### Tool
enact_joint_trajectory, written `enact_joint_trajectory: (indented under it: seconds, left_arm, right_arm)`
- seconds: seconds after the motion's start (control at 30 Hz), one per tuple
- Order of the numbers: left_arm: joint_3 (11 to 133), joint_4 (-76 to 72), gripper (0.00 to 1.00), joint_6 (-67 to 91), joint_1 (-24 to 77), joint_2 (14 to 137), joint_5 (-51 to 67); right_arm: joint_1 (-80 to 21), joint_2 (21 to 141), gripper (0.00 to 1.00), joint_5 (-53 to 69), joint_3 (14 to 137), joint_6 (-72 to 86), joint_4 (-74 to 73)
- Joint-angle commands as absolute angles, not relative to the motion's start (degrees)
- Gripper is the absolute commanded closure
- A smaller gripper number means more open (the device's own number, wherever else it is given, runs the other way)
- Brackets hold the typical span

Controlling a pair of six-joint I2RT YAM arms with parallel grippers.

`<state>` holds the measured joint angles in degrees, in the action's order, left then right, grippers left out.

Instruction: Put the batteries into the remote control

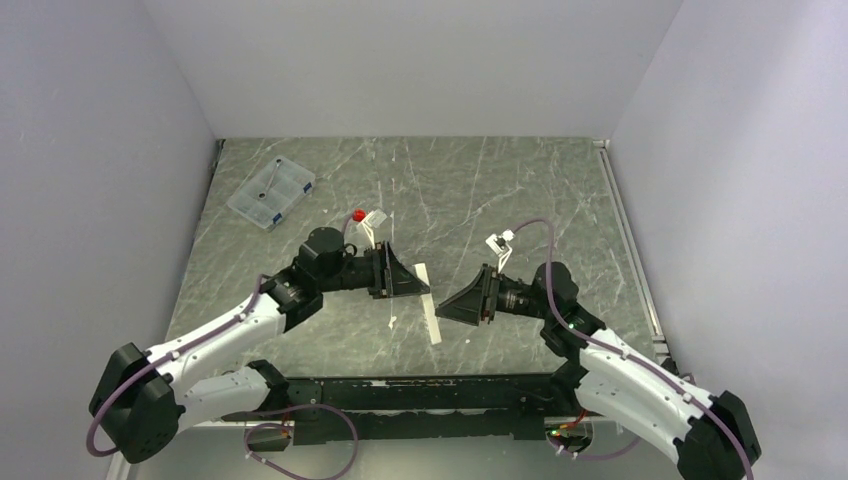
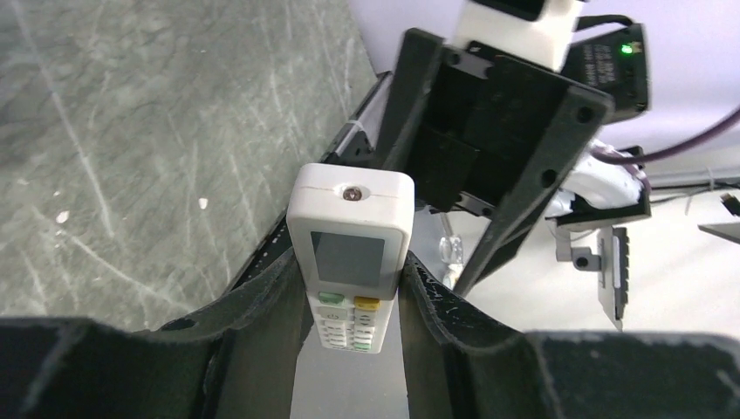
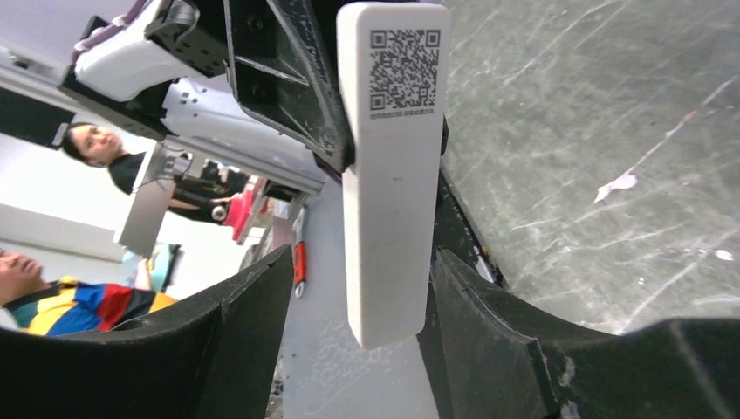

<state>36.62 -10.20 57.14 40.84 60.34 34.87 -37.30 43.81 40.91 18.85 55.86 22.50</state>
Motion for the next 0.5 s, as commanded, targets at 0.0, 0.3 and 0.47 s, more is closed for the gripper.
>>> enact_joint_trajectory:
  seconds: [0.0, 0.3, 0.47]
  left_arm:
    - [40.7, -2.8, 1.0, 53.3, 40.9, 59.4, 30.9]
    - [46.7, 12.2, 1.0, 48.1, 41.9, 66.3, 21.4]
    - [52.0, 18.7, 1.0, 45.5, 45.2, 74.2, 15.2]
  right_arm:
    - [-36.7, 40.0, 0.37, 36.4, 24.2, 47.7, 9.8]
    - [-36.4, 34.7, 0.3, 25.7, 32.6, 35.8, -12.8]
    - [-36.3, 31.1, 0.26, 18.7, 35.6, 32.4, -21.4]
